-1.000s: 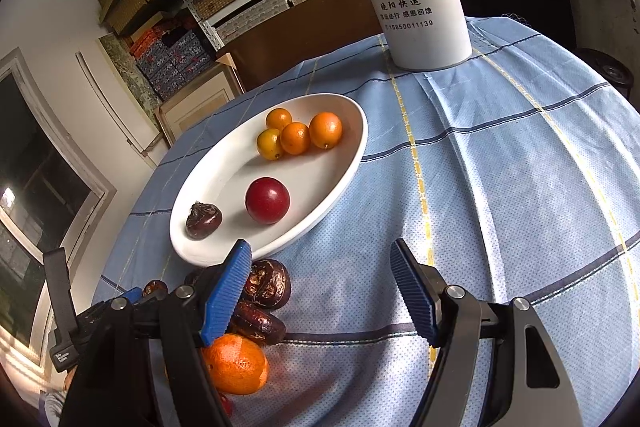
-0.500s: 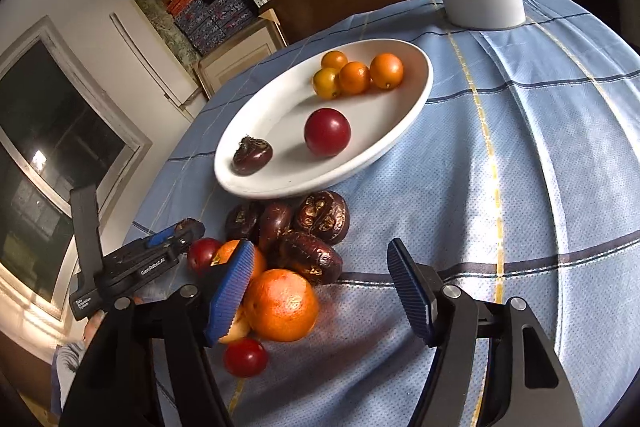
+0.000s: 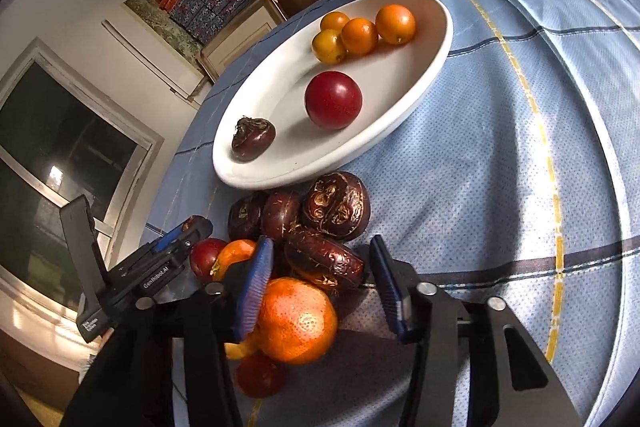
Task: Organize fruits
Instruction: 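Grasp another dark brown passion fruit with the left tool while the right tool grasps a brown date, then lower the passion fruit and date onto the white plate and open both tools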
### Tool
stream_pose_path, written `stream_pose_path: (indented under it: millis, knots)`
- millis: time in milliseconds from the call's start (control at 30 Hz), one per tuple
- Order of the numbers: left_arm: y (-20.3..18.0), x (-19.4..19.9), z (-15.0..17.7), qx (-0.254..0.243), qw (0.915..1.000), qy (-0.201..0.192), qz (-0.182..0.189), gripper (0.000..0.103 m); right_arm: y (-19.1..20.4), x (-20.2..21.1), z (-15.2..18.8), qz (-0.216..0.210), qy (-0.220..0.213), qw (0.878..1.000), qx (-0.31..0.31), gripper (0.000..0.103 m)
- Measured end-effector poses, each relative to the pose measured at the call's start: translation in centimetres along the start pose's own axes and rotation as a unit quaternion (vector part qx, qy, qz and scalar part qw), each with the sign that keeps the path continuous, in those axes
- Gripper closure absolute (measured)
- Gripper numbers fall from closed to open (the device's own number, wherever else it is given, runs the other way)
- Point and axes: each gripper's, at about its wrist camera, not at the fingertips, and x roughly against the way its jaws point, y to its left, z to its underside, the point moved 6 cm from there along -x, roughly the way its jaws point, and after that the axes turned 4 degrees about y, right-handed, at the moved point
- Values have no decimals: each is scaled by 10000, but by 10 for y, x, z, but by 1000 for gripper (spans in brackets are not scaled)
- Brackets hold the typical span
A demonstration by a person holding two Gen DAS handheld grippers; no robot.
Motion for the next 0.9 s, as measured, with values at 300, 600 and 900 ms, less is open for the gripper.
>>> stream_pose_path:
  millis: [300,600,900]
  knots:
    - [5,5,-1,192,9996,-69,183,63,-2,17,-2,39,-265,9996,119,67]
    - [7,14,-4,280,9991,-184,274,63,-12,33,-9,-141,-484,9987,-64,67]
    - [-29,25,-69,28,9976,-450,525,63,-3,58,-72,40,-1040,9945,81,67]
